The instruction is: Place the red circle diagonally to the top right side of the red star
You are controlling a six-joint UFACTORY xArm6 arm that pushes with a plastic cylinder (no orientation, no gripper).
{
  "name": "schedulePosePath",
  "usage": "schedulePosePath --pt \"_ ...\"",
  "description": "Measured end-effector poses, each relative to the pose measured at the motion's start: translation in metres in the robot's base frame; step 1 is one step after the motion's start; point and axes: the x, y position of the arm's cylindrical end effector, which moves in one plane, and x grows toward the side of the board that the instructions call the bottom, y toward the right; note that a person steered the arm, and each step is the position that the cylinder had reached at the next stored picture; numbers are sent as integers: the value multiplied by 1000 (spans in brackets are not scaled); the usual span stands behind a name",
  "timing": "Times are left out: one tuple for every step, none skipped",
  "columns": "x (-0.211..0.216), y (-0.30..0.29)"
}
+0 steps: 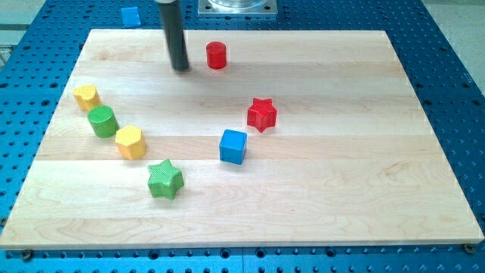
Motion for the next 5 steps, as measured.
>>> schedulePosePath --pt "-1 79" --pt "2 103" --pt "-19 97" --pt "-19 153" --pt "-12 180"
